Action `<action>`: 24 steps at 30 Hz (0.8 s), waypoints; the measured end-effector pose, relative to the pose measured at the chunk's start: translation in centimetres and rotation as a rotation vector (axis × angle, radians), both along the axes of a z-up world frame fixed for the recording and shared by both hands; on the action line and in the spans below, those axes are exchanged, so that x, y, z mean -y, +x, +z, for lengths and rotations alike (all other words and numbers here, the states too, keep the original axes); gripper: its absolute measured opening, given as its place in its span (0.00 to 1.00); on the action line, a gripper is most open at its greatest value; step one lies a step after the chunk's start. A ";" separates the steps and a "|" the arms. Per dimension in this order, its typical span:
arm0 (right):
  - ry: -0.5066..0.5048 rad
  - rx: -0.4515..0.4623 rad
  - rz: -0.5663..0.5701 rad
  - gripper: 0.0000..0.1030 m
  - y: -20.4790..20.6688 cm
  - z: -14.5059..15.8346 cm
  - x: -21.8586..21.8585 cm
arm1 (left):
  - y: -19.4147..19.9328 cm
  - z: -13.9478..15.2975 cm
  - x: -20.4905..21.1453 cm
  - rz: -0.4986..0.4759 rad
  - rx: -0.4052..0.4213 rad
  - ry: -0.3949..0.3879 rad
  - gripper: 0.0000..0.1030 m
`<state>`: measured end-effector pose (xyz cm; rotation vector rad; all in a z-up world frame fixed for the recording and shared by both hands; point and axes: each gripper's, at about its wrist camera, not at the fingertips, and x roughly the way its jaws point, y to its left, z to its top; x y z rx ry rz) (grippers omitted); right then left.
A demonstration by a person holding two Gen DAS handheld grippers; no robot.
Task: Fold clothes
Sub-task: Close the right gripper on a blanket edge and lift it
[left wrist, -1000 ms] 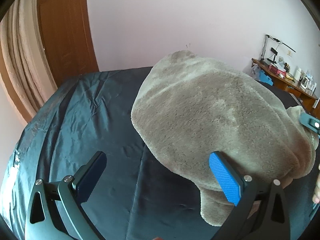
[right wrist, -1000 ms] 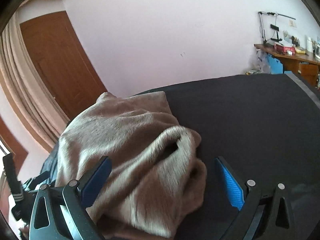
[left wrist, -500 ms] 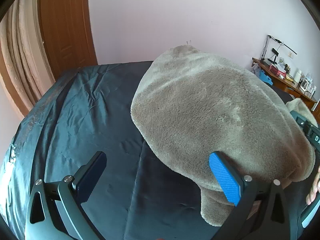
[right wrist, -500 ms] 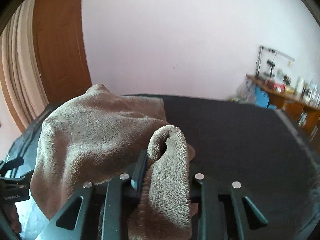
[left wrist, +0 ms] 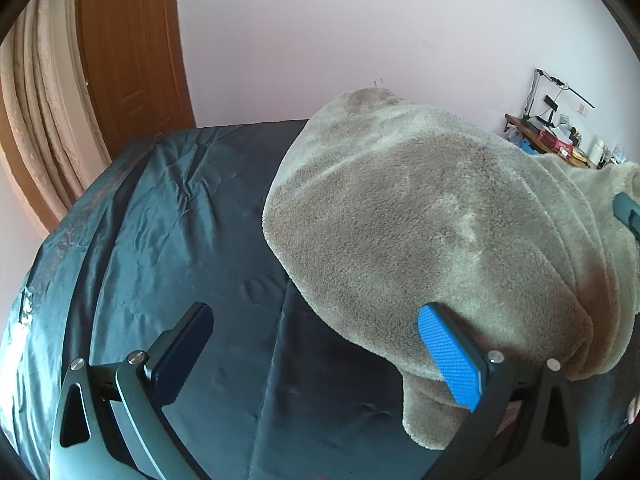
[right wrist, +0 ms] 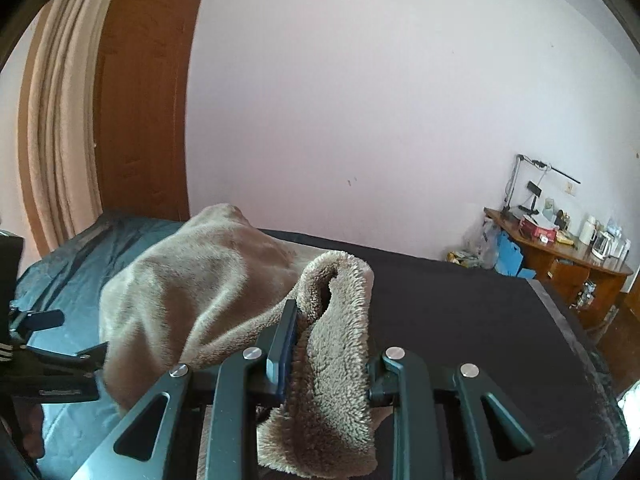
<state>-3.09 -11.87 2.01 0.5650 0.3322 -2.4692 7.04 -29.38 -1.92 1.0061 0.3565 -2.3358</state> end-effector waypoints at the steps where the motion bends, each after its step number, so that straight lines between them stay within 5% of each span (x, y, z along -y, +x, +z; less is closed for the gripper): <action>1: -0.003 -0.003 0.007 0.24 0.3 0.2 0.0 | 0.0 0.0 0.0 0.000 0.000 0.001 1.00; 9: -0.025 -0.033 0.073 0.20 3.6 2.1 0.4 | 0.2 0.0 0.1 0.000 -0.005 0.003 1.00; 24: -0.297 0.394 -0.131 0.24 -3.5 -1.4 -7.9 | 0.5 -0.1 0.4 0.000 -0.016 0.043 1.00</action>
